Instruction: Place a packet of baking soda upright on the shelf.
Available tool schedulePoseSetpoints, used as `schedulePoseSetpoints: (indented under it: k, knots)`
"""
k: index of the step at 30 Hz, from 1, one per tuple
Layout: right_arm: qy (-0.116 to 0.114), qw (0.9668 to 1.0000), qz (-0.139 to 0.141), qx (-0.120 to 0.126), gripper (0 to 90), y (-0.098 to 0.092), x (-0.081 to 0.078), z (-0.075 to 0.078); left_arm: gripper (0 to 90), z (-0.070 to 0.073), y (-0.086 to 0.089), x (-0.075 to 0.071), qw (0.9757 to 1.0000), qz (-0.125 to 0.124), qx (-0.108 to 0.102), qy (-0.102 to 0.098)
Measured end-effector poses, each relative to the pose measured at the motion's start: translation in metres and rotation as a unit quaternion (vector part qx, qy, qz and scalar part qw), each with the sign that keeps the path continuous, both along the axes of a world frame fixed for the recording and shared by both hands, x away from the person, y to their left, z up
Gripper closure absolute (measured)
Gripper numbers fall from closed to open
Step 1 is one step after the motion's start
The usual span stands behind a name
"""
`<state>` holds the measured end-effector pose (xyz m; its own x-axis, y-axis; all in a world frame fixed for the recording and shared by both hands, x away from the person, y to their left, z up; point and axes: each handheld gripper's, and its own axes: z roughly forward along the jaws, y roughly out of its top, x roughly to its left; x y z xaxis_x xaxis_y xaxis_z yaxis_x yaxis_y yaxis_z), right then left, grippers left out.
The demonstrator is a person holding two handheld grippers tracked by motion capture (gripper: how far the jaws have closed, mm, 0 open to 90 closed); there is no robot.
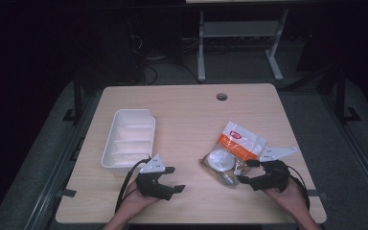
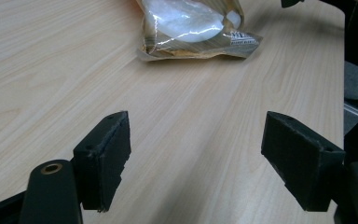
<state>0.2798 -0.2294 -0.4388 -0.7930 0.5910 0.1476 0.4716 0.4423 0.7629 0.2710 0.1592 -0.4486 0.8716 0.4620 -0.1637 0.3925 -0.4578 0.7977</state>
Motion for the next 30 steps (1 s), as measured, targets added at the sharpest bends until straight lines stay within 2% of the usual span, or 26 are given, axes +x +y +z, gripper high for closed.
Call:
schedulePoseSetpoints:
  k: [6, 12, 16, 18, 23, 27, 30]
  knots:
    - [-0.002, 1.0000, -0.008, 0.004, 27.1, -0.003, 0.000, 0.001, 23.7, 0.002, -0.005, -0.001, 1.0000, -0.001, 0.000, -0.005]
    - [-0.004, 0.9995, -0.029, 0.013, 26.9, -0.011, 0.002, 0.004, 24.6, 0.007, -0.014, 0.004, 1.0000, -0.001, -0.003, -0.005]
    - [-0.006, 0.9988, -0.044, 0.018, 26.4, -0.017, 0.004, 0.007, 28.6, 0.009, -0.022, 0.007, 0.9999, -0.011, 0.004, -0.008]
    - [-0.007, 0.9984, -0.052, 0.019, 26.3, -0.020, 0.005, 0.008, 30.9, 0.008, -0.028, 0.010, 0.9997, -0.017, 0.015, -0.005]
    - [-0.001, 0.9975, -0.066, 0.025, 25.0, -0.029, 0.009, 0.008, 42.6, 0.009, -0.037, 0.020, 0.9994, -0.022, 0.005, 0.025]
    - [0.001, 0.9963, -0.081, 0.029, 25.1, -0.035, 0.011, 0.011, 52.4, 0.016, -0.051, 0.029, 0.9993, -0.031, 0.014, 0.018]
    - [0.006, 0.9954, -0.092, 0.027, 25.0, -0.038, 0.014, 0.014, 59.4, 0.021, -0.063, 0.036, 0.9988, -0.032, 0.035, 0.016]
